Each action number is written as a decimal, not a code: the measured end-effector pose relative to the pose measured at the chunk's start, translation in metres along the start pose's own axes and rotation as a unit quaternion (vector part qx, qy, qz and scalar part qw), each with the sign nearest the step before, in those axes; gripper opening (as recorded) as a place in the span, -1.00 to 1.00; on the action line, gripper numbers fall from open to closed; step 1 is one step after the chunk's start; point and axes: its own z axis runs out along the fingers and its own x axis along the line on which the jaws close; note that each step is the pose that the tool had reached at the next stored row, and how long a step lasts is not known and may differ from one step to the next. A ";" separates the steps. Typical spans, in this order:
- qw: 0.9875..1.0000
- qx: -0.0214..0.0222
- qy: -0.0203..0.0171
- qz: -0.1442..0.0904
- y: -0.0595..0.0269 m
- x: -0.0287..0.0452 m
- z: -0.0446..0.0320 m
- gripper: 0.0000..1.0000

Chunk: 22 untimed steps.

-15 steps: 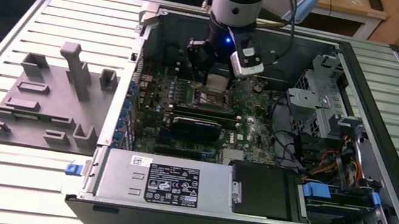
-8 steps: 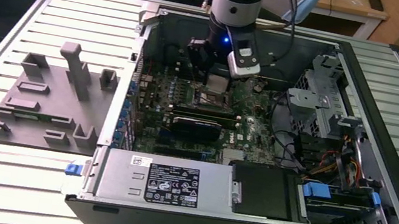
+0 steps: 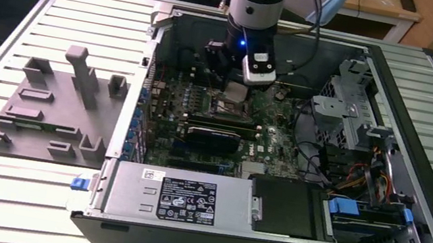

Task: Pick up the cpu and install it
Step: 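Place the cpu into insertion slot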

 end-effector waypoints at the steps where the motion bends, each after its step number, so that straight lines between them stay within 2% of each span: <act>1: 1.000 0.000 -0.001 0.008 0.0000 0.0000 0.0001 0.08; 6: 0.999 0.002 -0.003 0.051 0.0000 0.0000 0.0006 0.08; 9: 0.997 0.003 -0.005 0.077 -0.0001 0.0000 0.0010 0.08; 11: 0.995 0.004 -0.006 0.095 -0.0001 0.0001 0.0013 0.08; 16: 0.990 0.006 -0.009 0.140 -0.0001 0.0001 0.0020 0.08; 19: 0.986 0.007 -0.011 0.166 -0.0001 0.0001 0.0024 0.08; 22: 0.981 0.009 -0.013 0.192 -0.0002 0.0001 0.0029 0.08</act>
